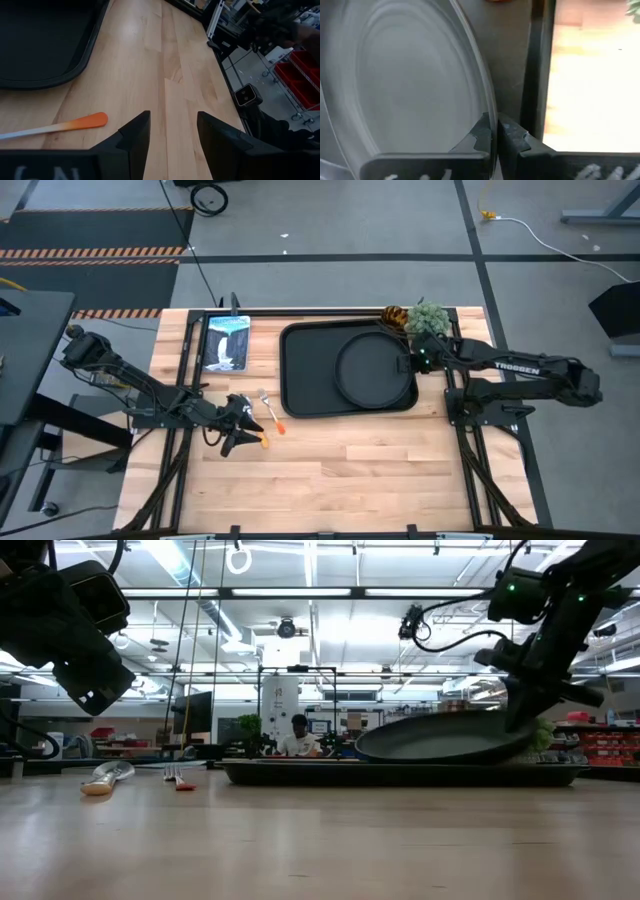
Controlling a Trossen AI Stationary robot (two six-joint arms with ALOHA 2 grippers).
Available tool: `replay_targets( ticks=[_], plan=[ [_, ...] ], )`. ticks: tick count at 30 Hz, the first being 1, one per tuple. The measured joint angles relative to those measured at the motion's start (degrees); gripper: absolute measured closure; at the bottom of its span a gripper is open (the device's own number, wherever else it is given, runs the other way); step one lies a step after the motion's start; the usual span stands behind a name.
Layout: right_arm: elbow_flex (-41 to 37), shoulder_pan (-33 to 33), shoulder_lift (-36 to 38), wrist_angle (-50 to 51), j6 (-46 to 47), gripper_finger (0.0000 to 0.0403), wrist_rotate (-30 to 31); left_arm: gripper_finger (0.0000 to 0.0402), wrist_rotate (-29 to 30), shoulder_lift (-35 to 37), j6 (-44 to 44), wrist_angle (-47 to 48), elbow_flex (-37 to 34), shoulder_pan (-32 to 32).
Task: Pick and place plate/cup/fork/spoon on tray
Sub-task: Put the black plate on the black serving tray to the bottom of the brown cup, then put the orange fork on the black serving tray to the left of the black plate
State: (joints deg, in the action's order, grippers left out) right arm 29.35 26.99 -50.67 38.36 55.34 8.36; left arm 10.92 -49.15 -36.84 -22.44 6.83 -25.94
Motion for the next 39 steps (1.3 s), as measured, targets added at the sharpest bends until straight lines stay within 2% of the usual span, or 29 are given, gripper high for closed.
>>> replay_targets(
  ticks=[15, 22, 27, 33, 39],
  plan=[
    [0.3, 1.0, -1.7, 4.5, -5.1, 0.0302, -1.1, 0.0230, 0.0, 0.0, 0.0, 0.0, 0.0, 0.0],
    [4.3, 0.7, -1.7, 6.4, -10.3, 0.0296, -2.4, 0.0230, 0.2, 0.0, 0.0, 0.0, 0.0, 0.0],
    [8.1, -2.6, -1.6, 4.3, -16.4, 0.0297, -2.2, 0.0230, 5.4, 0.0, -0.1, 0.8, 0.0, 0.0],
    [8.3, -8.4, -1.8, -2.5, -19.5, 0.0297, 3.0, 0.0230, 14.9, 0.0, -0.4, 3.5, 0.0, 0.0],
    [8.3, -13.7, -1.8, -10.4, -26.6, 0.0297, 14.8, 0.0230, 21.5, 0.0, -5.4, 6.0, 0.0, 1.6]
  ],
)
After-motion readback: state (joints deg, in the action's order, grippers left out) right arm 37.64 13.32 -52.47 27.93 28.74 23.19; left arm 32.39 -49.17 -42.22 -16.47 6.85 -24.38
